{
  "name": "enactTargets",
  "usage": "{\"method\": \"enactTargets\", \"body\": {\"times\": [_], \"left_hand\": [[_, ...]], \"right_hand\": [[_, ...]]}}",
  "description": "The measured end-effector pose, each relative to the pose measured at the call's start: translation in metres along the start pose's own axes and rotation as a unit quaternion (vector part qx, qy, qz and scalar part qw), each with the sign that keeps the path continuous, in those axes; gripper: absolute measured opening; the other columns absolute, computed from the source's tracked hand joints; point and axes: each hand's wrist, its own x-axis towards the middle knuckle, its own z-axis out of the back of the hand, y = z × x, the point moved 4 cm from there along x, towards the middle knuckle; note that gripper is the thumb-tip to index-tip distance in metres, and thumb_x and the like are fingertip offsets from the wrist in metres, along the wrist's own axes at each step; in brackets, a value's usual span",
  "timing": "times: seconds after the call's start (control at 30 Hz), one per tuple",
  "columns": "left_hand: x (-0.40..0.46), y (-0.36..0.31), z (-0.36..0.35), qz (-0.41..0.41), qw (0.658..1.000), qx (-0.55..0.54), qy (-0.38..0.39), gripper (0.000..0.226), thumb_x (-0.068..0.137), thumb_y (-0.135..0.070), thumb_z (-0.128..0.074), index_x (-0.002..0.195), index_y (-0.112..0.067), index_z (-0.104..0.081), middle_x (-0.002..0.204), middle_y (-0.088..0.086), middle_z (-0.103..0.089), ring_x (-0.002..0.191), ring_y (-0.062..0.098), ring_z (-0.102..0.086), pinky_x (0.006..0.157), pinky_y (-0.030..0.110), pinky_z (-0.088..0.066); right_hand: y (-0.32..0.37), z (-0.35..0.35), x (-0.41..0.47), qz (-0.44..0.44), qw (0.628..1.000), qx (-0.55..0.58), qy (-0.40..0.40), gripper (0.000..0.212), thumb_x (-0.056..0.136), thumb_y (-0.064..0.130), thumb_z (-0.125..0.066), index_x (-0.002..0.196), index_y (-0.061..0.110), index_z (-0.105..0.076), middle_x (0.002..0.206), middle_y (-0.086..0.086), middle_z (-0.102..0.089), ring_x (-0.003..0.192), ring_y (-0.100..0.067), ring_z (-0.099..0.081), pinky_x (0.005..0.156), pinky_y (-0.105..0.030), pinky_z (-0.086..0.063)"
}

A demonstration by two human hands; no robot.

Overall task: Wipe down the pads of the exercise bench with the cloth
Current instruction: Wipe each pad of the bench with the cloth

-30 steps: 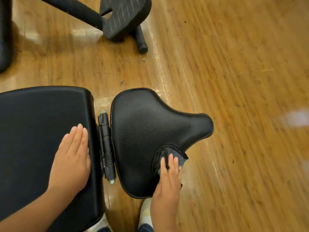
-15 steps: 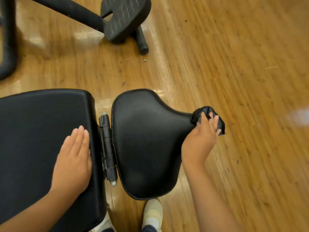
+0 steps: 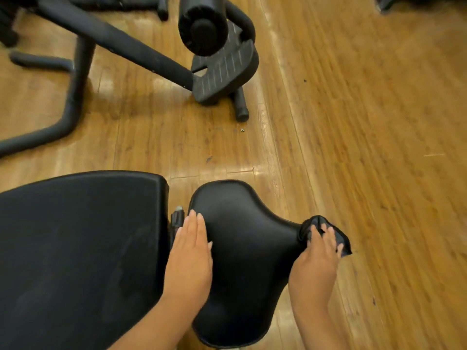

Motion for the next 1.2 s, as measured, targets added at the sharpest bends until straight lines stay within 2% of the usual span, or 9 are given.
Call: {"method": "enactTargets", "body": {"times": [0.13,0.23,0.37,0.47,0.67,0.83,1.0,1.1,1.2], "left_hand": [[0.018,-0.024,-0.018,0.028,0.999,-0.002,0.021,0.062,0.081,-0.023,-0.063,0.133,0.005,-0.046,0.139,0.021,-0.047,0.128,0.033,-0.047,0.103,0.044,-0.035],[0.022,-0.024,-0.024,0.033,0.999,0.001,0.008,0.059,0.085,-0.026,-0.05,0.134,0.006,-0.045,0.139,0.022,-0.047,0.128,0.034,-0.047,0.107,0.044,-0.035],[0.018,-0.02,-0.034,0.024,1.0,0.005,0.002,0.054,0.101,-0.031,-0.023,0.139,0.006,-0.035,0.143,0.023,-0.041,0.134,0.034,-0.037,0.114,0.037,-0.012],[0.022,-0.019,-0.036,0.037,0.999,-0.012,0.006,0.063,0.1,-0.035,0.003,0.14,0.003,-0.027,0.144,0.023,-0.04,0.134,0.031,-0.029,0.114,0.036,-0.006],[0.02,-0.018,-0.044,0.032,0.999,-0.031,0.006,0.063,0.1,-0.035,0.003,0.141,0.002,-0.025,0.146,0.023,-0.036,0.137,0.03,-0.026,0.115,0.037,-0.008],[0.021,-0.009,-0.048,-0.002,1.0,-0.014,-0.002,0.06,0.101,-0.036,0.0,0.147,-0.002,-0.016,0.15,0.018,-0.031,0.144,0.025,-0.013,0.114,0.037,-0.011],[0.019,0.002,-0.044,-0.07,0.997,0.004,0.006,0.057,0.101,-0.034,-0.002,0.147,-0.002,-0.014,0.151,0.017,-0.027,0.139,0.027,-0.026,0.113,0.038,-0.013],[0.018,0.005,-0.047,-0.085,0.996,0.019,0.005,0.057,0.101,-0.032,0.0,0.147,-0.001,-0.012,0.154,0.017,-0.02,0.139,0.027,-0.023,0.114,0.038,-0.011],[0.018,0.005,-0.052,-0.085,0.996,0.023,-0.002,0.06,0.097,-0.032,-0.02,0.148,-0.001,-0.013,0.155,0.016,-0.015,0.14,0.027,-0.023,0.114,0.04,-0.012]], "right_hand": [[0.001,0.001,0.003,0.01,1.0,-0.007,0.01,0.041,0.081,-0.016,-0.05,0.12,-0.004,-0.057,0.132,-0.021,-0.051,0.132,-0.031,-0.035,0.113,-0.048,-0.014],[0.005,0.003,0.006,0.015,0.999,-0.026,0.011,0.039,0.079,-0.017,-0.054,0.115,-0.005,-0.06,0.127,-0.021,-0.055,0.128,-0.033,-0.04,0.111,-0.048,-0.015],[0.01,-0.008,0.01,0.011,0.995,-0.083,0.059,0.037,0.073,-0.018,-0.06,0.107,-0.006,-0.064,0.117,-0.024,-0.061,0.121,-0.037,-0.048,0.11,-0.053,-0.019],[0.021,-0.012,0.017,0.012,0.996,-0.079,0.048,0.036,0.065,-0.021,-0.063,0.098,-0.007,-0.067,0.105,-0.026,-0.065,0.111,-0.043,-0.054,0.105,-0.059,-0.024],[0.034,-0.02,0.017,0.033,0.994,-0.092,0.052,0.031,0.064,-0.018,-0.066,0.093,-0.007,-0.067,0.093,-0.024,-0.066,0.098,-0.041,-0.061,0.104,-0.061,-0.022],[0.044,-0.033,0.02,0.046,0.992,-0.105,0.058,0.027,0.068,-0.013,-0.066,0.094,-0.002,-0.069,0.08,-0.015,-0.065,0.083,-0.034,-0.064,0.106,-0.048,-0.018],[0.081,-0.045,0.024,0.042,0.993,-0.065,0.086,0.016,0.072,-0.008,-0.065,0.085,0.0,-0.068,0.069,-0.012,-0.065,0.068,-0.031,-0.062,0.081,-0.047,-0.05],[0.098,-0.058,0.031,0.021,0.997,-0.022,0.069,0.015,0.072,-0.007,-0.067,0.087,-0.003,-0.068,0.068,-0.015,-0.066,0.066,-0.033,-0.063,0.073,-0.047,-0.053],[0.105,-0.074,0.037,-0.006,0.997,-0.001,0.072,0.023,0.075,-0.007,-0.066,0.098,-0.006,-0.068,0.076,-0.021,-0.068,0.07,-0.037,-0.064,0.073,-0.048,-0.052]]}}
